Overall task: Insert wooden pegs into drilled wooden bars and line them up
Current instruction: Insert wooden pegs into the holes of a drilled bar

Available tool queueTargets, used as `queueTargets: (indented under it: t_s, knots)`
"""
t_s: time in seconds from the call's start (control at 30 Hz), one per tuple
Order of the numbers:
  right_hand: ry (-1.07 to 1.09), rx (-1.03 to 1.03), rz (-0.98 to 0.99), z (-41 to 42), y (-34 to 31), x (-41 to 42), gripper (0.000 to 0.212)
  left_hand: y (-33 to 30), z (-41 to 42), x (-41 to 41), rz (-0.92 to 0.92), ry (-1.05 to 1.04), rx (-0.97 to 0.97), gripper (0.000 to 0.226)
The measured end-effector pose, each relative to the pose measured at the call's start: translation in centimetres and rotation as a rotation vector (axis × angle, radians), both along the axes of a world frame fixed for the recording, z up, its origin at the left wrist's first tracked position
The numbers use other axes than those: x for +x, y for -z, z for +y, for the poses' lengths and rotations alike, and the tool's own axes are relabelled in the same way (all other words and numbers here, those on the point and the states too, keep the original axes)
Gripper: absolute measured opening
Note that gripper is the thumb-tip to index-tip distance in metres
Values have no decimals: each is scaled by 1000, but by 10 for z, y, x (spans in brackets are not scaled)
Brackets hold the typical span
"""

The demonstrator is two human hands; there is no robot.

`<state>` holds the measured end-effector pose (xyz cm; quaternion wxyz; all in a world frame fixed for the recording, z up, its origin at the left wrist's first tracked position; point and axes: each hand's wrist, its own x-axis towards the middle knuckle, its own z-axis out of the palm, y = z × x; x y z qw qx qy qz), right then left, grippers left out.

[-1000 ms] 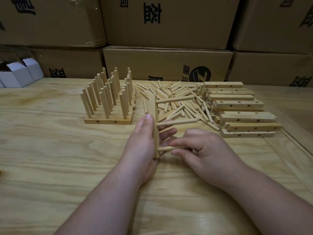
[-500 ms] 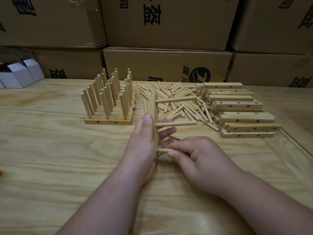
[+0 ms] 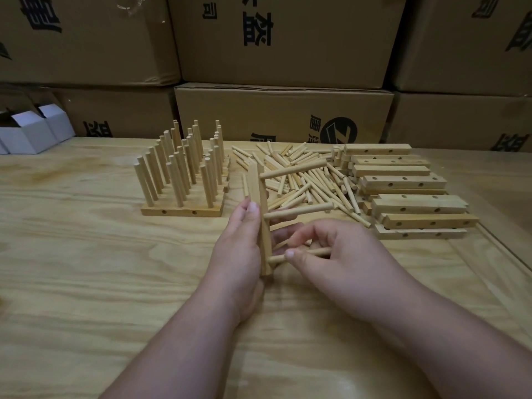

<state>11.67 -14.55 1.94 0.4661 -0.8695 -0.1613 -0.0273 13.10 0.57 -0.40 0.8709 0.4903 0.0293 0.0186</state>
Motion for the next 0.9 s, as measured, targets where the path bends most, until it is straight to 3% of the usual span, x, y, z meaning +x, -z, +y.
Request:
queueTargets:
  t_s: [0.2, 0.43, 0.57, 0.67, 0.77, 0.9]
  knots:
    - [-103, 361, 167, -2, -3, -1, 7, -6, 0, 0, 94, -39, -122, 36]
    - [-77, 426, 42, 7, 11, -5, 18, -7, -2, -3, 58, -46, -132, 42]
    - [-67, 369, -100, 11, 15, -9, 16, -7, -1, -3, 121, 47, -143, 61]
    - [-123, 340, -148, 10, 14, -11, 6, -9, 1, -3, 156, 108, -193, 54]
    - [-165, 293, -188, 0, 4, -9, 24, -11, 6, -3, 197, 193, -217, 39]
    - [-57, 322, -223, -25, -7, 5, 53, -10, 14, -3, 251, 353, -165, 44]
